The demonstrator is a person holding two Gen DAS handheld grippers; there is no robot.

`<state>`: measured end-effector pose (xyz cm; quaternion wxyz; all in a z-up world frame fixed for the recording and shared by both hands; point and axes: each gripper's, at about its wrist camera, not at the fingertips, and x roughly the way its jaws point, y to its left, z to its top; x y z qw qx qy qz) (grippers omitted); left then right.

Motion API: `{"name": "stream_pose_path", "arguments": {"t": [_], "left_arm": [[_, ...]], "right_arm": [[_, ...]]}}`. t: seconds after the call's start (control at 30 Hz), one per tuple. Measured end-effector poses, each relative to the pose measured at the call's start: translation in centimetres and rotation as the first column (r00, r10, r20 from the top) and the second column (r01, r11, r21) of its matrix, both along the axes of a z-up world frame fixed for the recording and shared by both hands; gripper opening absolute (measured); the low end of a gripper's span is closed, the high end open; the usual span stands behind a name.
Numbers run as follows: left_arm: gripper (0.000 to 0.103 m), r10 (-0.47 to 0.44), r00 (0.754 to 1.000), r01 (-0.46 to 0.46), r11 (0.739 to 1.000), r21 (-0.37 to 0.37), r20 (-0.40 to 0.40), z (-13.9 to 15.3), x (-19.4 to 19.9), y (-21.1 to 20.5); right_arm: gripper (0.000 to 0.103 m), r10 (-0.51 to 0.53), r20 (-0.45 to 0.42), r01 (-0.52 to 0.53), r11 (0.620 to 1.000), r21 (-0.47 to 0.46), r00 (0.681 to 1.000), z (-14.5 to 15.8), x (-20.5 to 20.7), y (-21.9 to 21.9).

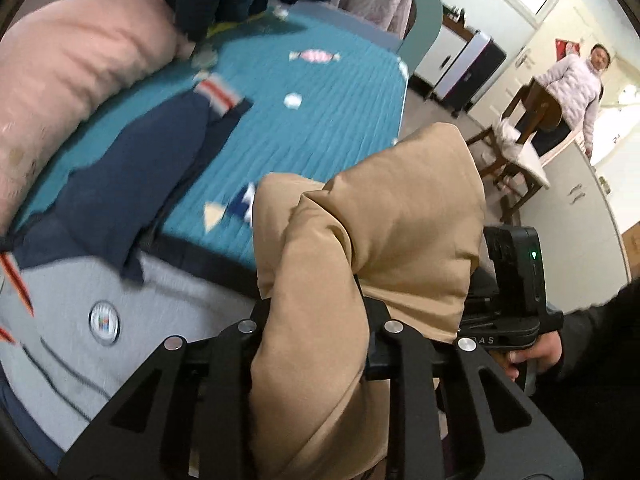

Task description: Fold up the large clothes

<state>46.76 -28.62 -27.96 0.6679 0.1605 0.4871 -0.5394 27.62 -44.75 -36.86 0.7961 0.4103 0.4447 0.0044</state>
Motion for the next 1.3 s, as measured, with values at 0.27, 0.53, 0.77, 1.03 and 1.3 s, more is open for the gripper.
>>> {"name": "stream_pose_path", "arguments": {"t": [0.27, 0.53, 0.77, 1.03, 1.3], "left_arm": [[0.025, -0.043, 0.998, 0.034, 0.986, -0.162, -0.054, 2.2, 2.9, -12.4], [0.023, -0.014, 0.976, -0.043, 0.966, -0.256, -0.217, -0.8, 9.7, -23.8], [0.023, 0.130, 0.952, -0.161, 0.983, -0.093, -0.276, -5.3, 15.9, -21.8], [0.023, 0.118, 0.954, -0.170, 0.970, -0.175, -0.274, -1.7, 15.5, -19.9], [0.023, -0.035, 0.962, -0.083, 0.906, -0.415, -0.269, 6.2, 11.7, -25.2]], "right_arm": [[0.019, -0.214, 0.082, 0.219, 0.974, -0.062, 0.973, 3.5, -1.7, -10.8], [0.019, -0.349, 0.122, 0.364, 0.919, -0.148, 0.929, 5.6, 0.5, -21.4], [0.019, -0.259, 0.073, 0.255, 0.965, 0.053, 0.963, 2.6, 4.4, -23.1], [0.019, -0.232, 0.145, 0.211, 0.967, 0.143, 0.962, 5.1, 5.2, -22.5], [0.019, -0.253, 0.302, 0.274, 0.961, -0.030, 0.919, 15.7, -0.5, -25.8]]}}
